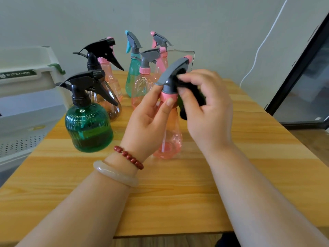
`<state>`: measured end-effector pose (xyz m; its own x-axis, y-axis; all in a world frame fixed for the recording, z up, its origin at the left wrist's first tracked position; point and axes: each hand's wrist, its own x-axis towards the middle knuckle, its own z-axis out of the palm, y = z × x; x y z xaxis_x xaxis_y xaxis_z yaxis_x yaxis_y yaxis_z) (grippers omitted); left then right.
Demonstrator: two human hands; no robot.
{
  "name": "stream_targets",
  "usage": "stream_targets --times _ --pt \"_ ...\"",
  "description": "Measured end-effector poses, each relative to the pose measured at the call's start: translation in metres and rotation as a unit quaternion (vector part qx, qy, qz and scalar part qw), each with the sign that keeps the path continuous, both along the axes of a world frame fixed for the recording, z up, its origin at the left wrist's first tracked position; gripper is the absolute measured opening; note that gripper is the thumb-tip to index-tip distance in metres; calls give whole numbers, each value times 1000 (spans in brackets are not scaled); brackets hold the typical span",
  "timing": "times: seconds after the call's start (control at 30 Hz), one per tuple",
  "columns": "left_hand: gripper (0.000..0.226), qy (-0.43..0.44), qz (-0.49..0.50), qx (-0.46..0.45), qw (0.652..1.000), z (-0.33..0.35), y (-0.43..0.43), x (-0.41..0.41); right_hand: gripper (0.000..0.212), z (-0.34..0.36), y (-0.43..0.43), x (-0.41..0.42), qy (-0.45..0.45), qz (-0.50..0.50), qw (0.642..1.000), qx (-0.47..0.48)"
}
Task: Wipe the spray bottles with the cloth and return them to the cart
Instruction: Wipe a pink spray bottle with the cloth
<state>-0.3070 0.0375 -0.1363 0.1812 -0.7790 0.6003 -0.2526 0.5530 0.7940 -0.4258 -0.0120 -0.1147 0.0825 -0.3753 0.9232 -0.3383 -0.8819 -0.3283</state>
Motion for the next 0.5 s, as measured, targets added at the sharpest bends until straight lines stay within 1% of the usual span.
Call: stream_targets --times 0.07,0.1,0.2,0.23,0.27,0.4,0.5 --pt "37 -6 3 6 1000 0 1 -2 14 5 -5 -1 -58 -3 998 38" --pt "37 -4 4 5 1000 -1 1 -2 14 5 -4 0 -64 -3 997 37" --pt "30 13 -8 -1 1000 1 1 0 14 -4 10 5 6 2 1000 -13" --pt "29 13 -9 -4 1000 2 1 0 14 -5 11 5 23 7 1000 -17" --pt "29 15 -11 -4 1000 3 1 1 14 -5 8 5 26 7 1000 -11" --pt "32 20 -15 1 1000 3 1 -2 15 -2 -1 1 -14 -5 999 39" --pt "31 17 -15 -10 1000 3 1 -2 15 -10 5 0 10 18 998 51"
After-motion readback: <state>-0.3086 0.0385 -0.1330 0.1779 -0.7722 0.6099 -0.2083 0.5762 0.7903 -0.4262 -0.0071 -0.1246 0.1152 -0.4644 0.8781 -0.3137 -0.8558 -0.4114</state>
